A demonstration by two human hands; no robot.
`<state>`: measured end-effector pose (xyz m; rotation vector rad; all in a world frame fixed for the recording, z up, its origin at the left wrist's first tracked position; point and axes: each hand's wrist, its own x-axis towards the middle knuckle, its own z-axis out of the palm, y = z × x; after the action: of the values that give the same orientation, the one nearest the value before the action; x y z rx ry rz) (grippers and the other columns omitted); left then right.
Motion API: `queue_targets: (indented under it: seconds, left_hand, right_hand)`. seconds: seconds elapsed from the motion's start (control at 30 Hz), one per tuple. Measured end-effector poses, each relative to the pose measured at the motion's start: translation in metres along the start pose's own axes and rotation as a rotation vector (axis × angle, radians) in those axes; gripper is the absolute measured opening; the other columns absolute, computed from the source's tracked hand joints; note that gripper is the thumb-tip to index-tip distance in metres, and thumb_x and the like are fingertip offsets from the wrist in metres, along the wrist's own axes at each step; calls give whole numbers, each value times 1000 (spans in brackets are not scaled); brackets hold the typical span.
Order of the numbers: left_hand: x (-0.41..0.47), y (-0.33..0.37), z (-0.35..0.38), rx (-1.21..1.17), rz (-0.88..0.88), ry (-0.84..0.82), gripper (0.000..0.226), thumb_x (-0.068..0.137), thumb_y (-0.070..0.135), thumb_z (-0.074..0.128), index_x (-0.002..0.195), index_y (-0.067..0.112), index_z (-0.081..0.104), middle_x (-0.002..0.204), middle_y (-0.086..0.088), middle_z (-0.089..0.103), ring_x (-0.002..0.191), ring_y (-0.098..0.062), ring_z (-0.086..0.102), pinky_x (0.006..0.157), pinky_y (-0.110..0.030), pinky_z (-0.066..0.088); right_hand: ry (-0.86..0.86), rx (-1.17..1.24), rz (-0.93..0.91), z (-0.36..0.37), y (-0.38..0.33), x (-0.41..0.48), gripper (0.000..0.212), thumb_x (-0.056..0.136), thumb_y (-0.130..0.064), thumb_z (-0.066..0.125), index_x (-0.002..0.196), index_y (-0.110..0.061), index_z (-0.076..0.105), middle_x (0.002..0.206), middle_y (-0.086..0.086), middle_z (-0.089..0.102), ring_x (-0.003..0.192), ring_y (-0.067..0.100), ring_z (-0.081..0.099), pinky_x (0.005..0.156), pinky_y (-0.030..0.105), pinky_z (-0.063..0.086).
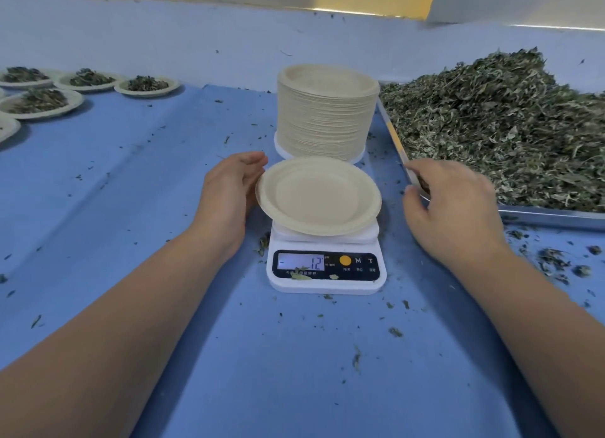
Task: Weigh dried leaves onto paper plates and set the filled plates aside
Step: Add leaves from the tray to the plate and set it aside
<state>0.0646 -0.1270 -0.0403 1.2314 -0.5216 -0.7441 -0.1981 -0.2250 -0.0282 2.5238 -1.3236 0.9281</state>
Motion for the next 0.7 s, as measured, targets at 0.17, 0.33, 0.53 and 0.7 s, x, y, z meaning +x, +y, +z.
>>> queue_targets:
  seconds: [0.17,0.33,0.53,0.7]
  left_hand:
    - [-5,3,1,119,-13,-55,41,70,28,54,106,24,73,116,5,76,109,-13,71,102,-36,54]
    - [-13,8,1,192,25,-145,16,70,25,55,69,30,70,96,-5,67,88,-23,58,91,-43,46]
    - [-8,6,-2,232,38,-202,24,78,24,54,89,15,73,108,-28,62,88,-20,55,93,-46,45]
    - [-5,5,-1,194,37,-245,11,80,19,54,71,20,61,65,4,50,61,-19,45,59,-33,34]
  right_hand:
    - [-148,-184,101,10,14,-1,41,101,-49,40,115,-14,55,110,8,64,100,35,60,83,45,42]
    - [-163,-203,95,13,14,-1,41,101,-52,37,109,-15,53,91,7,65,85,33,60,78,44,36]
    - [-176,-176,135,7,23,25,53,96,-63,38,119,-20,59,106,11,63,100,37,59,86,49,46]
    - [-351,-186,162,21,27,36,53,96,-67,35,78,-18,46,74,5,56,62,20,48,56,32,36]
